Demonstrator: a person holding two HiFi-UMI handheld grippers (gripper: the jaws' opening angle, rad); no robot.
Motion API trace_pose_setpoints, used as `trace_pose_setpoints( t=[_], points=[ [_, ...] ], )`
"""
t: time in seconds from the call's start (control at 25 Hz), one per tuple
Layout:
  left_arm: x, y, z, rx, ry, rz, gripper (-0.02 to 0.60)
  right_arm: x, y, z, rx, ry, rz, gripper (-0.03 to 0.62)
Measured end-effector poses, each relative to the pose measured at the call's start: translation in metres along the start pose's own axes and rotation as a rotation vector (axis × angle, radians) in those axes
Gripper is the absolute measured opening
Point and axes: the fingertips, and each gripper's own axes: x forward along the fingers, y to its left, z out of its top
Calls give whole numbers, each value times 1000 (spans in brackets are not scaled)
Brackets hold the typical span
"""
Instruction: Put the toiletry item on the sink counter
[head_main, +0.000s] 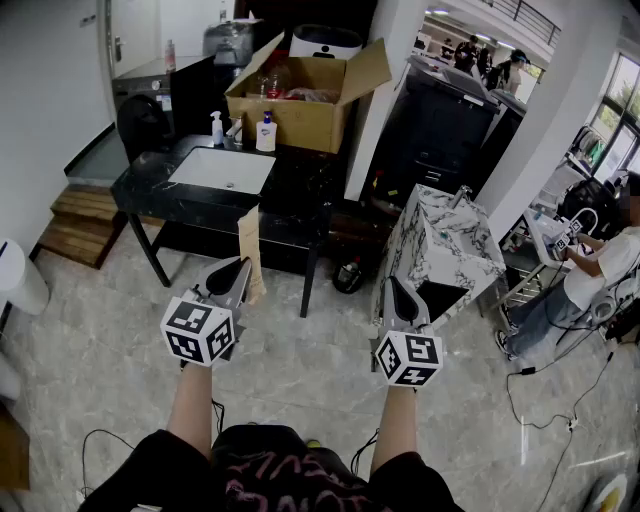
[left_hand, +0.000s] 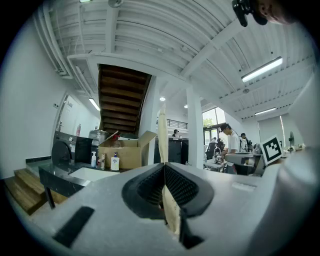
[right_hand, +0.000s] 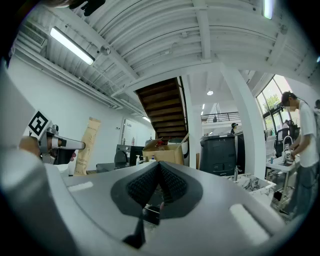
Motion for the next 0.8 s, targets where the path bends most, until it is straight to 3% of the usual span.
trace_pose_setpoints(
  t=[0.8],
  points=[
    [-8,11,2,-9,-17,-3,6,6,17,5,-27,-19,12,12]
  ],
)
